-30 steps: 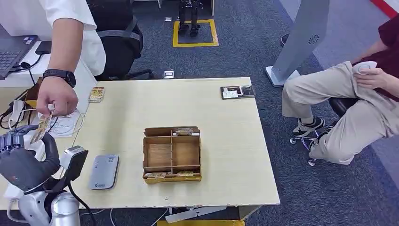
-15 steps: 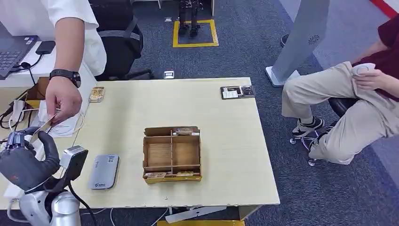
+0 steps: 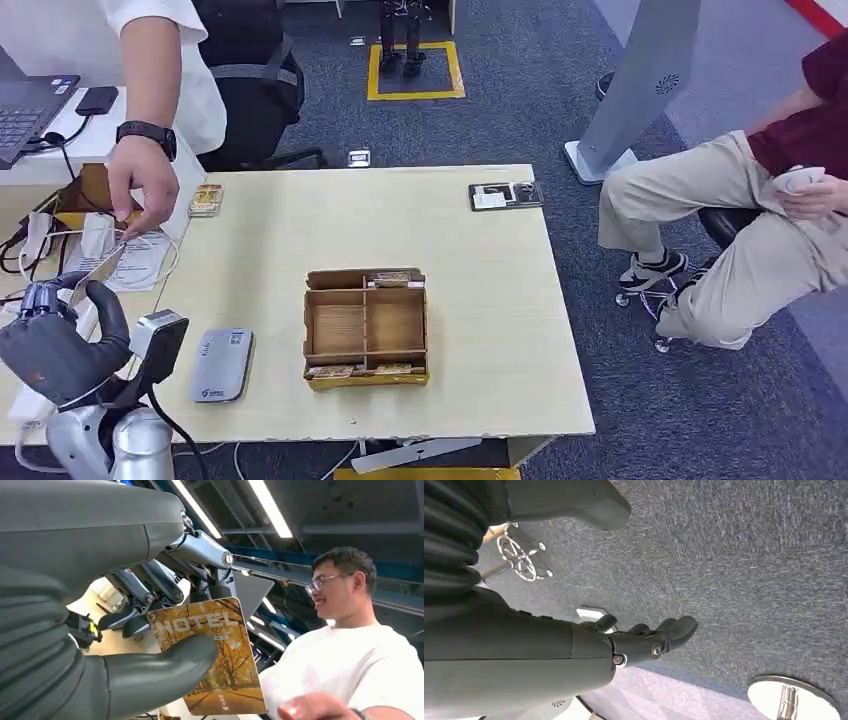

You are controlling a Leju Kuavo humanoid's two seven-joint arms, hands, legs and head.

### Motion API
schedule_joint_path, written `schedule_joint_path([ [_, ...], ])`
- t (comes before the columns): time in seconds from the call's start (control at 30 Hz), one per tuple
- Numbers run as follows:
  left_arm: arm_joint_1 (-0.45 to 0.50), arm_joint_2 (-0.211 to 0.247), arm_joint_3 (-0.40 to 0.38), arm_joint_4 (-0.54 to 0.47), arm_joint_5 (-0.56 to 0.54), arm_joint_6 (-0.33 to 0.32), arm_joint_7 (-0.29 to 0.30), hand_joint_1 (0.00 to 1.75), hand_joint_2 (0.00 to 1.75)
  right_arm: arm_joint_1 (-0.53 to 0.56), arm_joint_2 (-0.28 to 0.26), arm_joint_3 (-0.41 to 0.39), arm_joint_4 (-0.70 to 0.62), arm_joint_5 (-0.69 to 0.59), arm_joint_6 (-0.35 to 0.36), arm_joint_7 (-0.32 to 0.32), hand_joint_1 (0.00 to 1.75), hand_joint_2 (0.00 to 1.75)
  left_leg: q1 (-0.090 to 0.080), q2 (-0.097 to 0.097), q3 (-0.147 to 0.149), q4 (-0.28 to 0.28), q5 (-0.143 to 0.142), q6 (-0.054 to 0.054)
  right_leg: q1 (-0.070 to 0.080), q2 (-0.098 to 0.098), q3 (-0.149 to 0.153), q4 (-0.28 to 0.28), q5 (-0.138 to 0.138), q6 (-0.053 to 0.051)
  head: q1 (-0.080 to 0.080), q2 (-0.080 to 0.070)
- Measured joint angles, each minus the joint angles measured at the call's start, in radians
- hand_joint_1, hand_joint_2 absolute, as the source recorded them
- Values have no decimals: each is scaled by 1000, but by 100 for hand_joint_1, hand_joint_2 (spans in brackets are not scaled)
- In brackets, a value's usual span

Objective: Pass the card to the sensor for recognition and then transmit it.

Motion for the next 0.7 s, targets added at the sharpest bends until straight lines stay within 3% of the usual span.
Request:
schedule_joint_path([
  [0.33, 4, -1, 23, 14, 24, 0, -12, 175, 175, 0, 0, 0, 1, -8, 0, 0, 0, 175, 0, 0, 0, 0, 0, 0, 0, 0, 0, 0, 0, 0, 0, 0],
  [0.7, 35, -4, 157, 14, 21, 0, -56, 175, 175, 3, 0, -4, 1, -23, 0, 0, 0, 175, 0, 0, -1, 0, 0, 0, 0, 0, 0, 0, 0, 0, 0, 0],
])
